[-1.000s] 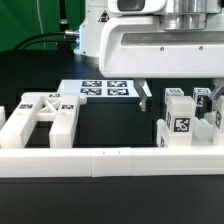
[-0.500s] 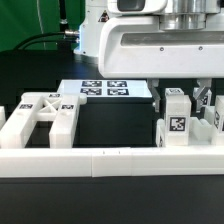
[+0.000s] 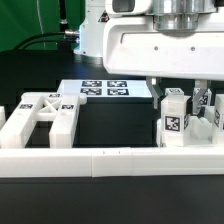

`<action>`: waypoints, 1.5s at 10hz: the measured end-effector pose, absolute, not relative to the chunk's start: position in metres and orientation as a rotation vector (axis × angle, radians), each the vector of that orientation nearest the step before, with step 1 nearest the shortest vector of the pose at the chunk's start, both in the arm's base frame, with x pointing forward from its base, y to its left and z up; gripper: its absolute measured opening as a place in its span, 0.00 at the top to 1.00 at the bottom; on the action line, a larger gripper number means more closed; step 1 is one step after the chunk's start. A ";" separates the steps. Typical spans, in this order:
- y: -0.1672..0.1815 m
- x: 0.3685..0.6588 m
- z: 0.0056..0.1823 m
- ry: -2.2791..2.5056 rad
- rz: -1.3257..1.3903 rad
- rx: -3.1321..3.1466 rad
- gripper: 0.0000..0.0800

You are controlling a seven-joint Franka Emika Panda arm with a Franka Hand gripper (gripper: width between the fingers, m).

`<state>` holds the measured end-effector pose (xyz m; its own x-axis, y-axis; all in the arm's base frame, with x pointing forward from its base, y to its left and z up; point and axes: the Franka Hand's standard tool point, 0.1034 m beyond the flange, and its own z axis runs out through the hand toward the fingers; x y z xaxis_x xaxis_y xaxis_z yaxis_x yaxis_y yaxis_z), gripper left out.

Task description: Assemble chair

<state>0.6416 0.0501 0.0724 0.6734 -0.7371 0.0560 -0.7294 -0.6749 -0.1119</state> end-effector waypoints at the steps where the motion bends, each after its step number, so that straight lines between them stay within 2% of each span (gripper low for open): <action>1: 0.050 0.642 0.073 1.301 -0.146 -2.765 0.64; 6: 0.050 0.642 0.073 1.678 -0.128 -2.537 0.64; 8: 0.056 0.641 0.073 2.051 -0.101 -2.225 0.64; 13: 0.051 0.635 0.071 2.419 -0.061 -1.867 0.64; 14: 0.051 0.635 0.071 2.407 -0.063 -1.881 0.55; 15: 0.051 0.635 0.071 2.378 -0.065 -1.919 0.55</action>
Offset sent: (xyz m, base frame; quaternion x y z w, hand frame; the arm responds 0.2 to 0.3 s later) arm 0.0000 0.0000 0.0000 0.0000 0.0000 0.1938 0.9810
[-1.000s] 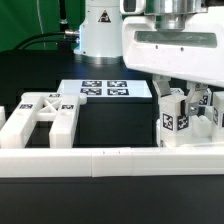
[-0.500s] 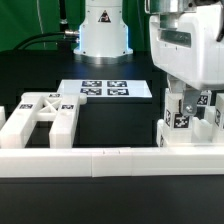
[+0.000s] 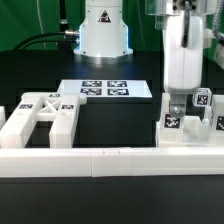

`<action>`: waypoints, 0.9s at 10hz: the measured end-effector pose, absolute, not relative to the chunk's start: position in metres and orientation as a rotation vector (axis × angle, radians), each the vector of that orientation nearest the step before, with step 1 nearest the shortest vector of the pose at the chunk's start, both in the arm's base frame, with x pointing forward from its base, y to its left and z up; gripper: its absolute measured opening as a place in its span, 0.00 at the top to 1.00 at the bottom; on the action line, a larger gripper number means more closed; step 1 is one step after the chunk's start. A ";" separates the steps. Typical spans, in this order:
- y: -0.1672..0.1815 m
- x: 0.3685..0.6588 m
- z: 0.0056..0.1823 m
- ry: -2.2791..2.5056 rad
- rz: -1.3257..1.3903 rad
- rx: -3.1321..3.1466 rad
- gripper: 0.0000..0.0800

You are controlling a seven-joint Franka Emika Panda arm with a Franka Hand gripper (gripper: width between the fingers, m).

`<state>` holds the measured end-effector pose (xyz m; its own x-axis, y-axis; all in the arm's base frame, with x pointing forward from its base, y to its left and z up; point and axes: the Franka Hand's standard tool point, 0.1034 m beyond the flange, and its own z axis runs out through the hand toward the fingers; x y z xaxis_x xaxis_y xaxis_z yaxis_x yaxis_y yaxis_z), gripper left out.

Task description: Assemble chair

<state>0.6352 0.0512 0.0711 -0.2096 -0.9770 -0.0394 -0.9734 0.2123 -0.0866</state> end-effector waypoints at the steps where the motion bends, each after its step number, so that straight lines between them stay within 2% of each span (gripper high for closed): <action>1: 0.051 0.635 0.071 2.378 -0.065 -1.919 0.32; 2: 0.051 0.636 0.073 2.310 -0.071 -2.002 0.32; 3: 0.052 0.637 0.076 2.142 -0.070 -2.193 0.21; 4: 0.054 0.638 0.077 2.005 -0.079 -2.318 0.19; 8: 0.053 0.638 0.076 1.672 -0.096 -2.581 0.19; 9: 0.053 0.637 0.078 1.428 -0.116 -2.747 0.19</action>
Offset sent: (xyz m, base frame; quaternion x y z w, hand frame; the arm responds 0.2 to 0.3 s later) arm 0.0061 0.0115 0.0099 -0.0219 0.0023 -0.3414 0.9397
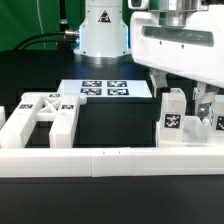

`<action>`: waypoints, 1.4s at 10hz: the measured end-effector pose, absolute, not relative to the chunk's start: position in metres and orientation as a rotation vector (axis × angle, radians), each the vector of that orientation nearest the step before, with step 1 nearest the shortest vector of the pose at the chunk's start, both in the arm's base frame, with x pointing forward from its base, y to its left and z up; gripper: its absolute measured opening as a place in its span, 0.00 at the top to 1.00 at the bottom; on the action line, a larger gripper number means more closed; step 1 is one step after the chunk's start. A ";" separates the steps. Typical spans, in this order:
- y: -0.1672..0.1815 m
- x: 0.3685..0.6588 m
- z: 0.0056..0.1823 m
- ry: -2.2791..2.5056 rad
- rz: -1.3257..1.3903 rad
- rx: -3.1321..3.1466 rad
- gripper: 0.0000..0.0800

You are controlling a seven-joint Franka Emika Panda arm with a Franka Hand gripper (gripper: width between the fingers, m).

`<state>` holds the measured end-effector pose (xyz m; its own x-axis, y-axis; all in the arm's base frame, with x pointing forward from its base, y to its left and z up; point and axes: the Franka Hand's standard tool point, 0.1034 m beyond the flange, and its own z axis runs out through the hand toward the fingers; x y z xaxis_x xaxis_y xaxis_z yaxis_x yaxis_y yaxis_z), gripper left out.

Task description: Assemble chair

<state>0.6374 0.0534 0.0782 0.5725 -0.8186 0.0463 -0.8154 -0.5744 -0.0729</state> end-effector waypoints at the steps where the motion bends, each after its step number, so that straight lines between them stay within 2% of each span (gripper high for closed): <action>1: 0.057 0.637 0.079 1.259 -0.129 -2.849 0.19; 5: 0.060 0.636 0.079 0.933 -0.145 -2.993 0.19; 8: 0.060 0.631 0.083 0.485 -0.198 -3.104 0.19; 10: 0.063 0.621 0.087 0.444 -0.230 -3.102 0.19; 14: 0.061 0.621 0.085 0.390 -0.232 -3.118 0.19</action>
Offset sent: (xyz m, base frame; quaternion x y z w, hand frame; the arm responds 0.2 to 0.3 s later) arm 0.0000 0.0000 0.0000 0.0000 0.0000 -0.1938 0.9810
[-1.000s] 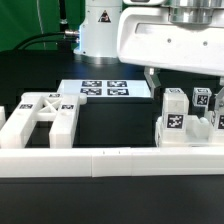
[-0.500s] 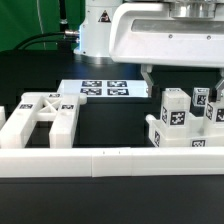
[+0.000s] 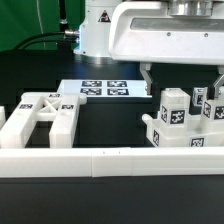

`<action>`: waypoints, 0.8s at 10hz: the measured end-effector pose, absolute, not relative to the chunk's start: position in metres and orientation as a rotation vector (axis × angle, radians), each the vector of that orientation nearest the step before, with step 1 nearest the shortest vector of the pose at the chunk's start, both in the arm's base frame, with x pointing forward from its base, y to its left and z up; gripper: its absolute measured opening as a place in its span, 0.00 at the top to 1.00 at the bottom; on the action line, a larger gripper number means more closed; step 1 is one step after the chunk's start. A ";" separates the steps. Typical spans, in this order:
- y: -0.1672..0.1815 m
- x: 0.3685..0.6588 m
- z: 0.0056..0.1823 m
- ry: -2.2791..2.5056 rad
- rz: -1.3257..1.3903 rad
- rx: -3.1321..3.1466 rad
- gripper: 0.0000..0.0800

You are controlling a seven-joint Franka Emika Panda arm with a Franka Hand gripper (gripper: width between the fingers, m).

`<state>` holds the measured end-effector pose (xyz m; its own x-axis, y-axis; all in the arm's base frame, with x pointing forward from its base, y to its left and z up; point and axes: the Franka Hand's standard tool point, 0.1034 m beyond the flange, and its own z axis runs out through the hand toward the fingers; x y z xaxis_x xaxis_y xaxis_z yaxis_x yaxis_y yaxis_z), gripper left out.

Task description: Assemble chair

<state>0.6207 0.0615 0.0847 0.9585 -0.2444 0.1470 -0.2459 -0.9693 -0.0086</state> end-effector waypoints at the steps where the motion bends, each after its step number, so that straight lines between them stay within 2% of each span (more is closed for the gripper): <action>1: 0.062 0.619 0.087 -0.256 0.255 3.101 0.19; 3: 0.057 0.614 0.094 -0.128 0.263 3.104 0.19; 8: 0.051 0.611 0.093 -0.098 0.256 3.099 0.19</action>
Offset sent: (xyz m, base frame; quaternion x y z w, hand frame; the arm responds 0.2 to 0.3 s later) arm -0.0143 -0.0139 0.0101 0.0165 0.0078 -0.0905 0.9957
